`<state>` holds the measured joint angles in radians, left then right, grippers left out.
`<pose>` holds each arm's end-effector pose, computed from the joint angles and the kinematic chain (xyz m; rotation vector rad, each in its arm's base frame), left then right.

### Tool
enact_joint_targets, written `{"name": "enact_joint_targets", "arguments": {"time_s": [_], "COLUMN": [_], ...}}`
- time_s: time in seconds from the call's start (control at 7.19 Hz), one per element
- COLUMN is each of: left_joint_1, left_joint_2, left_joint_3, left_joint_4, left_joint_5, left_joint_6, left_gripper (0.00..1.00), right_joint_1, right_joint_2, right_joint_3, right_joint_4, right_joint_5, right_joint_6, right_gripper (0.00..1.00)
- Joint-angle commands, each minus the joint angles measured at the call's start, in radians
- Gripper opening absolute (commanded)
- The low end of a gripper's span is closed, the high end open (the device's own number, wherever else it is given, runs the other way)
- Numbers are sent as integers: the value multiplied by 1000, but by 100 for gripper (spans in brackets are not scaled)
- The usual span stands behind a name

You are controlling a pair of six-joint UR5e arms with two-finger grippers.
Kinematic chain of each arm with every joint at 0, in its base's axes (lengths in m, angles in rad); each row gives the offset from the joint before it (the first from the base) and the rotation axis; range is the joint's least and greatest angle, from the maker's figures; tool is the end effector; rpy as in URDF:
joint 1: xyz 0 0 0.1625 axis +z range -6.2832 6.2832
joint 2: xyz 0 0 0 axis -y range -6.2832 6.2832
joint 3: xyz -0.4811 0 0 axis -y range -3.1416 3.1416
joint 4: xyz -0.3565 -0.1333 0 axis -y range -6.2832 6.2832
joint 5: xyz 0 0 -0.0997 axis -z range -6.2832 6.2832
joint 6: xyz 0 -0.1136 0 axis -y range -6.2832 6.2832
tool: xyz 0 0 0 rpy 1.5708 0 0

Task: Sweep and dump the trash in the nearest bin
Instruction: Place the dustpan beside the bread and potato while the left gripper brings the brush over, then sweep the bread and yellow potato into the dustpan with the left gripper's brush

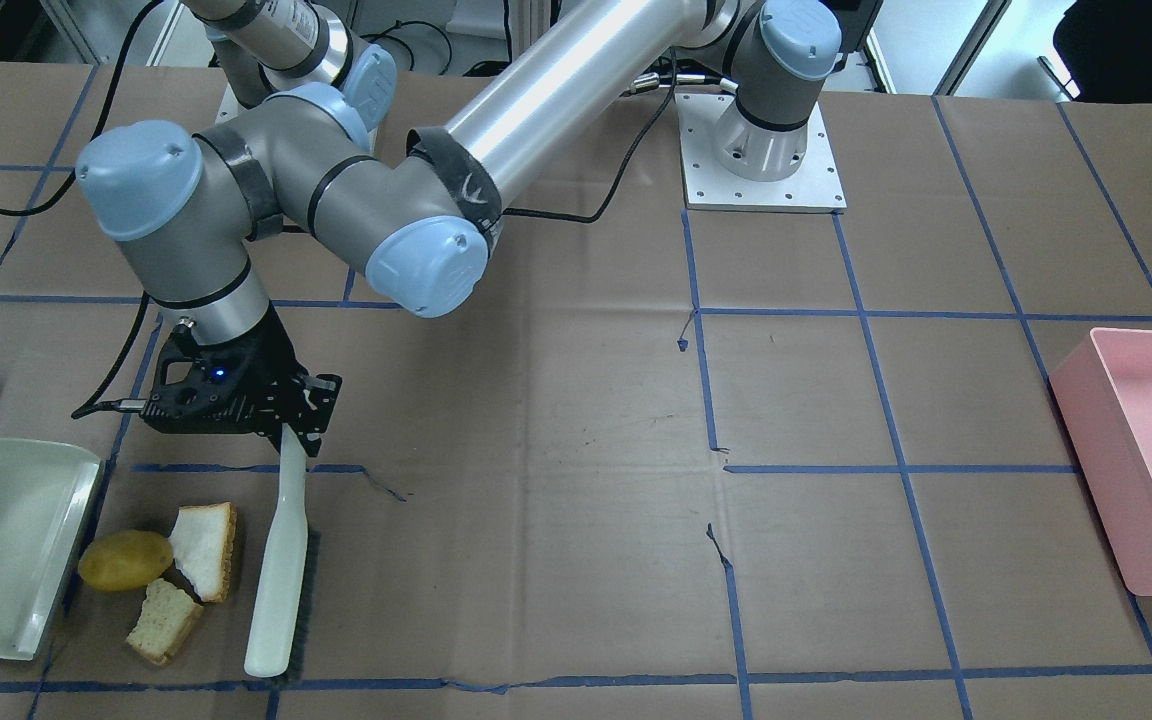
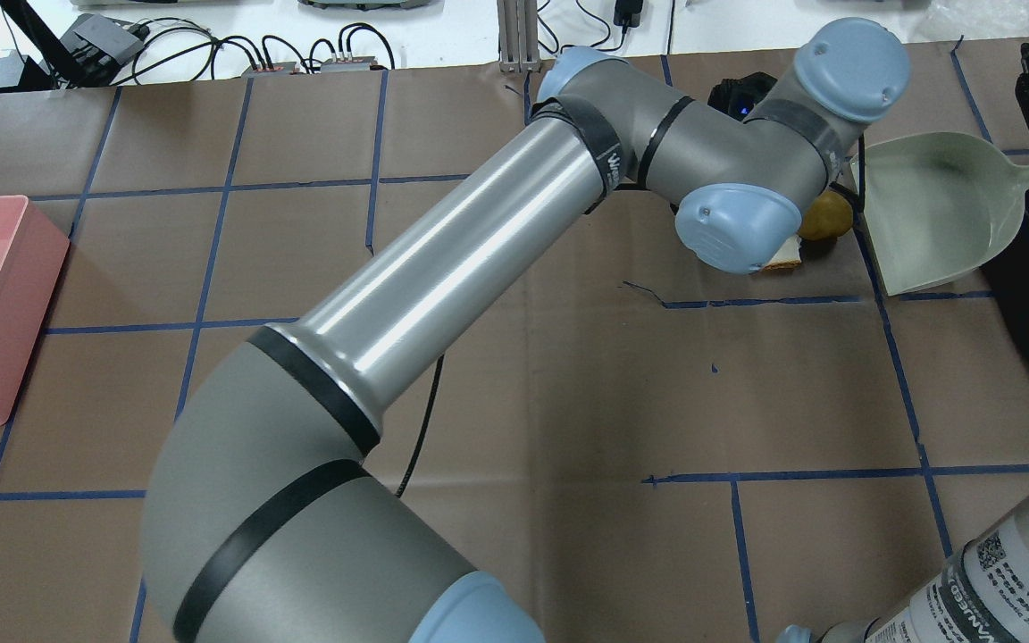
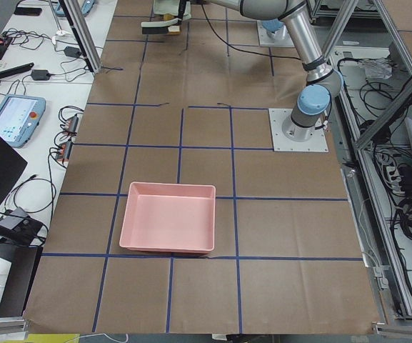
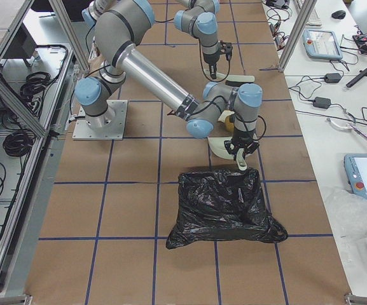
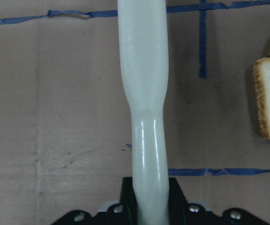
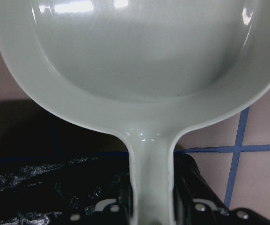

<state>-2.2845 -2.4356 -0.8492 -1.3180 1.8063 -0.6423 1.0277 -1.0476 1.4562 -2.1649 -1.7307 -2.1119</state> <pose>-0.6242 -0.5576 0.3249 0.0878 3.0053 -0.3515 -0.2560 -0.6470 0.3458 2.0467 -2.0815 -0.1616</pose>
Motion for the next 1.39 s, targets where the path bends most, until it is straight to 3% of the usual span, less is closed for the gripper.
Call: {"name": "enact_joint_targets", "arguments": {"time_s": [0.0,0.83,1.25], "left_joint_1": [-7,-78,-87], "left_joint_2": [-60,-125,-160], "left_joint_3": [41,79,113], "left_joint_4": [28,29,80], "left_joint_5": [11,-59,-201], "left_joint_6": [-4,-10,-16], "left_gripper": [0,0,0], "right_joint_1": [9,20,29], "right_joint_2": [14,41,40], "right_joint_3": [6,3,3], "right_joint_4": [0,3,2], "right_joint_5": [17,31,29], "right_joint_6": [6,7,7], "right_gripper": [0,0,0]}}
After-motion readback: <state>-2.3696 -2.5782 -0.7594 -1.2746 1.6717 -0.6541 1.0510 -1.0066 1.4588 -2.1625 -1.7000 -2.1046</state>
